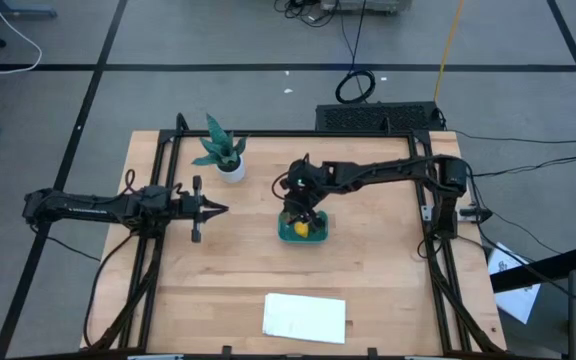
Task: Pick and placing Produce into tupperware
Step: Put the red strawberry into the blue bin
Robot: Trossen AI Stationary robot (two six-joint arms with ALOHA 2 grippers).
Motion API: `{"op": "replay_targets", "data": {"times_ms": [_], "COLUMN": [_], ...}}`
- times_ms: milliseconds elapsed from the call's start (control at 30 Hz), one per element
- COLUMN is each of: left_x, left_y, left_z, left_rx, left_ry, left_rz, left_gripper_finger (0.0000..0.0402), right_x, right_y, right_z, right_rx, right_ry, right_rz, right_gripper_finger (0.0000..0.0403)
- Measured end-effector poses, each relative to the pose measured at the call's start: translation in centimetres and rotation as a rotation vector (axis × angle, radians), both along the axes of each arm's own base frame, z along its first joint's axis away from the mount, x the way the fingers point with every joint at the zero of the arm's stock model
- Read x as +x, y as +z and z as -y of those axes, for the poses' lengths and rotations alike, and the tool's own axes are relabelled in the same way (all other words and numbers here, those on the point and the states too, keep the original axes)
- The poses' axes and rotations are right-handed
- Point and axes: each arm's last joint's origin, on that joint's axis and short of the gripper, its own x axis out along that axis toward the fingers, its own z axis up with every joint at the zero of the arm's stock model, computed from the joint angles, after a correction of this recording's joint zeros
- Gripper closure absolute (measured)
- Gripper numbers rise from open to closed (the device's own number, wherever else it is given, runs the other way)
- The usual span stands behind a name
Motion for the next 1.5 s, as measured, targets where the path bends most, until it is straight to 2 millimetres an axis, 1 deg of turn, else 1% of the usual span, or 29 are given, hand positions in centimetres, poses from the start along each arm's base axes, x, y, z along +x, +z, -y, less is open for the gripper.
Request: {"op": "replay_targets", "data": {"times_ms": [167, 533, 600, 900, 1333, 1500], "left_x": [0.0, 0.0, 0.0, 0.0, 0.0, 0.0], "left_y": [-0.1, -0.1, -0.1, -0.2, -0.3, -0.3], "left_z": [0.0, 0.0, 0.0, 0.0, -0.1, -0.1], "left_rx": [0.001, 0.003, 0.004, 0.004, 0.021, 0.021], "left_ry": [0.006, 0.016, 0.017, 0.017, 0.014, 0.014], "left_rz": [-0.006, -0.012, -0.012, -0.017, -0.029, -0.029], "left_gripper_finger": [0.0376, 0.0376, 0.0376, 0.0376, 0.0376, 0.0376], "right_x": [-0.1, -0.2, -0.1, 0.5, 0.5, 0.6], "right_y": [-0.1, -0.2, -0.5, -2.4, -2.5, -3.1], "right_z": [-0.1, -0.6, -0.6, -0.7, -0.7, -0.7], "right_rx": [-0.064, -0.150, -0.161, -0.163, -0.167, -0.174], "right_ry": [0.078, 0.192, 0.208, 0.226, 0.232, 0.248], "right_rz": [0.019, 0.049, 0.054, 0.031, 0.032, 0.019], "right_gripper_finger": [0.0261, 0.0261, 0.0261, 0.0261, 0.0261, 0.0261]}}
